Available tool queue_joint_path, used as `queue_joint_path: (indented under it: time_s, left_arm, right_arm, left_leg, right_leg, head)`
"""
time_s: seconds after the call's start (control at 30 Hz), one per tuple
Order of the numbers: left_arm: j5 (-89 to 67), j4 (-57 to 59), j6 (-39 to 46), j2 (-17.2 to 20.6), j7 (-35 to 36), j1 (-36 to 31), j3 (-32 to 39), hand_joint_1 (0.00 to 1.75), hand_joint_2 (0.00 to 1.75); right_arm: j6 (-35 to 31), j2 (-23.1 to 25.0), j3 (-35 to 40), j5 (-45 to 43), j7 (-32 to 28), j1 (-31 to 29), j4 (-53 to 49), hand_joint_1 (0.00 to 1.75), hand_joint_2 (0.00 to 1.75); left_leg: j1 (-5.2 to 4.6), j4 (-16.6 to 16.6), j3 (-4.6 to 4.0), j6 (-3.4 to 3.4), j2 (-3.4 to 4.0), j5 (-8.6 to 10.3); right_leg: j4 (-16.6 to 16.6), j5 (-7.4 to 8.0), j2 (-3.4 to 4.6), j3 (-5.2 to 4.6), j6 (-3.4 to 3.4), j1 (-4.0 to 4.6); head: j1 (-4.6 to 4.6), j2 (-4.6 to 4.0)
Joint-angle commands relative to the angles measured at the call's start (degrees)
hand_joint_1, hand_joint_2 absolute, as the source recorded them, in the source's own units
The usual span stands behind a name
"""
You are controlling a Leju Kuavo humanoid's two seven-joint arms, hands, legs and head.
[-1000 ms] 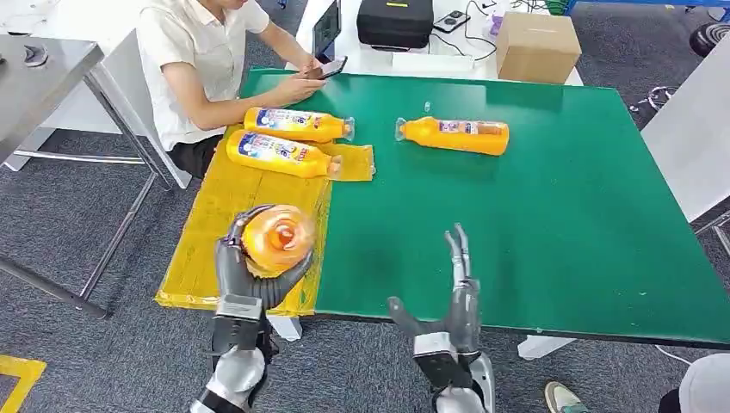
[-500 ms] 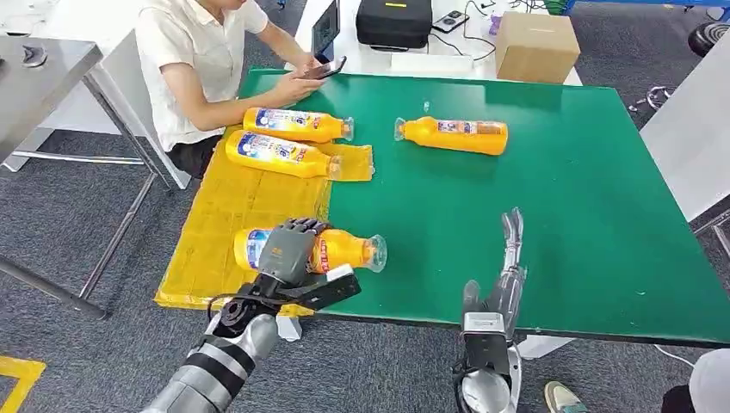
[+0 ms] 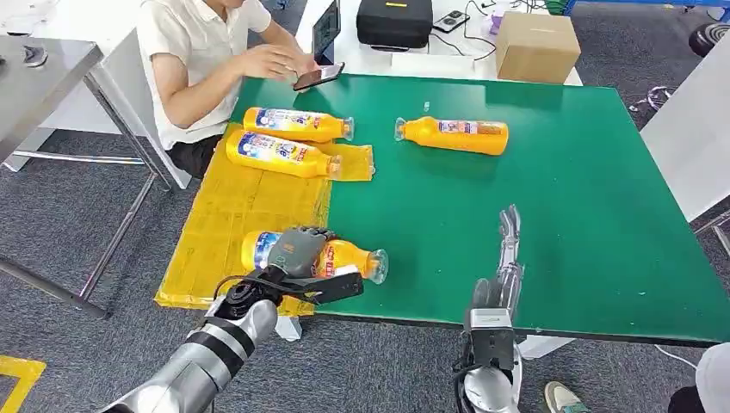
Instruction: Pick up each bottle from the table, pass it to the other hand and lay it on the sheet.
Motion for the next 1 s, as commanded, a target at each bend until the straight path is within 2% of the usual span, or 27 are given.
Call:
queue_joint_path:
  time_s: [0.03, 0.2, 0.3, 0.7, 0.83, 0.9, 1.0]
  left_arm:
    - [6.93, 12.86, -8.25, 0.78, -0.61, -6.93, 1.06, 0.16, 1.75]
    - [6.93, 12.86, -8.25, 0.78, -0.61, -6.93, 1.06, 0.16, 1.75]
    - [9.74, 14.53, -12.31, 0.91, -1.05, -7.42, 1.83, 0.0, 1.75]
    - [13.34, 15.79, -17.77, 1.34, -4.5, -7.66, -0.21, 0.0, 1.75]
    - [19.24, 8.77, -18.11, 0.87, -9.08, -5.08, 1.06, 0.0, 1.75]
    - [19.24, 8.77, -18.11, 0.87, -9.08, -5.08, 1.06, 0.0, 1.75]
    - [23.71, 1.35, -18.41, 1.2, -9.43, -2.15, 0.43, 0.0, 1.75]
  right_arm:
    - [0.35, -0.41, -1.3, -2.37, 0.0, -2.83, 5.48, 0.0, 0.0]
    - [0.35, -0.41, -1.3, -2.37, 0.0, -2.83, 5.48, 0.0, 0.0]
    - [0.57, -0.4, -1.82, -3.26, 0.0, -3.14, 6.4, 0.0, 0.0]
    - [-0.81, -1.09, -1.13, -4.14, 0.0, -4.46, 8.6, 0.0, 0.0]
    - [-1.41, -1.4, -0.72, -4.53, 0.0, -4.03, 8.17, 0.0, 0.0]
    - [-1.41, -1.4, -0.72, -4.53, 0.0, -4.03, 8.17, 0.0, 0.0]
    - [-1.96, -1.55, -0.49, -4.48, 0.0, -3.56, 7.8, 0.0, 0.0]
  left_leg:
    - [0.08, -0.06, 0.24, -0.08, 0.06, -0.03]
    - [0.06, -0.03, 0.13, -0.06, 0.03, -0.02]
    - [0.05, -0.03, 0.16, -0.06, 0.05, -0.03]
    - [0.02, -0.08, 0.47, -0.05, 0.05, 0.0]
    - [0.06, -0.09, 0.5, -0.06, 0.06, -0.01]
    - [0.01, -0.07, 0.44, -0.03, 0.01, 0.0]
    - [0.04, -0.05, 0.42, -0.04, -0.02, -0.02]
  right_leg:
    - [-0.1, 0.01, 0.09, 0.25, -0.12, 0.08]
    - [-0.06, 0.0, 0.05, 0.14, -0.08, 0.06]
    - [-0.06, 0.01, 0.08, 0.16, -0.09, 0.05]
    - [-0.08, 0.03, 0.09, 0.48, -0.07, 0.02]
    - [-0.11, 0.05, 0.12, 0.51, -0.11, 0.06]
    - [-0.07, 0.02, 0.05, 0.46, -0.07, 0.01]
    - [-0.07, 0.0, 0.03, 0.46, -0.07, 0.04]
  head:
    - [0.02, 0.0]
    - [0.0, 0.0]
    - [0.02, 0.0]
    - [0.0, 0.0]
    - [0.0, 0.0]
    - [0.0, 0.0]
    - [0.0, 0.0]
